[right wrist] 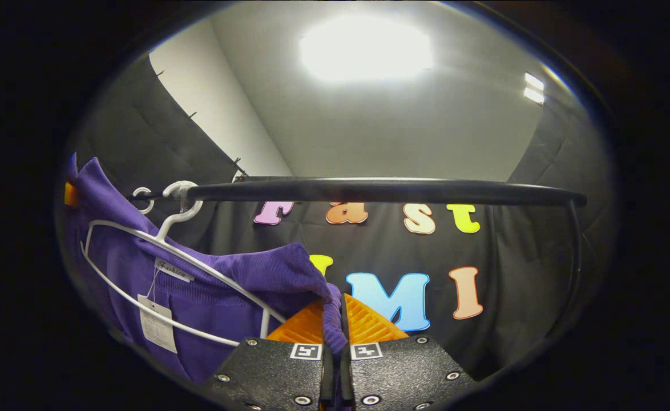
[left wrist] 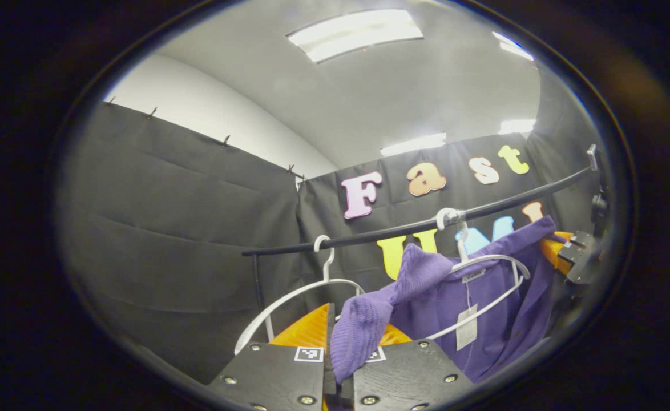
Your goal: Grasp the clothes on the hanger with both hands and then place them into the laundry hamper below.
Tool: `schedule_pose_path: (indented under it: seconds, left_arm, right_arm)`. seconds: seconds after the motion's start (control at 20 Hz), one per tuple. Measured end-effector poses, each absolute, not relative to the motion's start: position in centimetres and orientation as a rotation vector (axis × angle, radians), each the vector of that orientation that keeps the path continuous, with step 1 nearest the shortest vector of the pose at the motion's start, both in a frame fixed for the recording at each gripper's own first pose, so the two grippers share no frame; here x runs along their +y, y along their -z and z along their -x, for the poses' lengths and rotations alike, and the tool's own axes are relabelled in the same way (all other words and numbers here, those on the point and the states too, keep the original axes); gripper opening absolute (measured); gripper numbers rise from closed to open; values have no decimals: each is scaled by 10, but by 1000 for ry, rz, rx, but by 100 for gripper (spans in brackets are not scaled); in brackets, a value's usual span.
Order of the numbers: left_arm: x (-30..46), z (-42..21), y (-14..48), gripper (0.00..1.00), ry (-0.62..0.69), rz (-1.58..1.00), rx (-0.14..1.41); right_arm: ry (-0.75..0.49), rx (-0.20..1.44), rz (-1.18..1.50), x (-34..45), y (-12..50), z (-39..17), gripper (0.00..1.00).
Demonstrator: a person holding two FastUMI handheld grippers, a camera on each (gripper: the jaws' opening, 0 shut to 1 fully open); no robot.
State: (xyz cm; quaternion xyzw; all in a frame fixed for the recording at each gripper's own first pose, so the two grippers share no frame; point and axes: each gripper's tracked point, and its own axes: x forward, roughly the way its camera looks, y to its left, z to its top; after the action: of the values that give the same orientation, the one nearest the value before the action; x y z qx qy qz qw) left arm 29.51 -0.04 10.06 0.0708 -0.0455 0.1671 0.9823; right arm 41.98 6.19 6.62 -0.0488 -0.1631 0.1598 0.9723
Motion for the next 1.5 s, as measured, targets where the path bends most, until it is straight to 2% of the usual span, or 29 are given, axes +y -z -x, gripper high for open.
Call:
schedule_pose_path:
  seconds: [0.5,1.05,1.5]
  left_arm:
    - [43,-344,-111,0,-255,-154,-46]
    - [53,-368,-95,0,-169,-98,33]
    - [56,-380,-63,0,-158,-97,80]
  right_arm:
    - [-344,-216,13,71,-23,-462,4]
    - [-450,18,-212,92,38,-496,4]
    - [-479,154,-223,103,93,-483,4]
